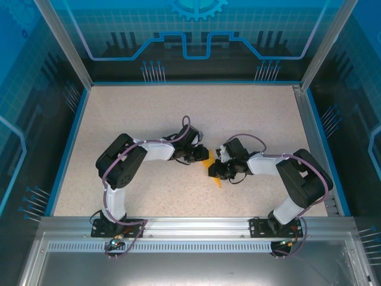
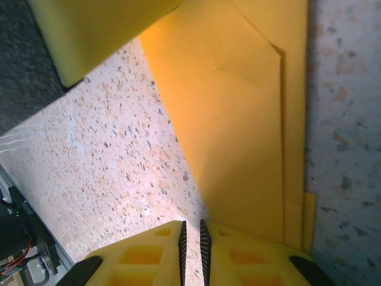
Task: Fold a paper plane with a square sheet of paper (pick it up from the middle)
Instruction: Fold the wing for the fifth time at the center of the table.
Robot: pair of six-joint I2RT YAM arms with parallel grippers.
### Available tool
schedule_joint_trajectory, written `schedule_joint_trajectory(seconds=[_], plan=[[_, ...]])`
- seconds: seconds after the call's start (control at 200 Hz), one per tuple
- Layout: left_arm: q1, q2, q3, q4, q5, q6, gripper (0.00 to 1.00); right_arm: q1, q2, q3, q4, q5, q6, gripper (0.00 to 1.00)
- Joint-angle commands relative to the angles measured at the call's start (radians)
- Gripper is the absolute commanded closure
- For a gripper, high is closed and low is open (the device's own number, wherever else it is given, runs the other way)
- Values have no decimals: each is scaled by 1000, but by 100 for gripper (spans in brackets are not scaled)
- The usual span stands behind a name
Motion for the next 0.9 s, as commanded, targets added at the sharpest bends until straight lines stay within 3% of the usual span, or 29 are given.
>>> schedule_joint_trajectory(seconds=[0.0,0.36,0.595,0.895], plan=[[3,46,-10,-44,-21,11,78,-9,11,-54,-59,-5,5,84],[3,43,-10,-48,-19,9,78,-10,-82,-57,-88,-7,-9,87],[3,44,-9,-46,-16,-2,77,-26,-44,-108,-73,-20,-21,87],[4,44,-19,-40,-16,-14,78,-32,-195,-101,-196,10,-42,84]])
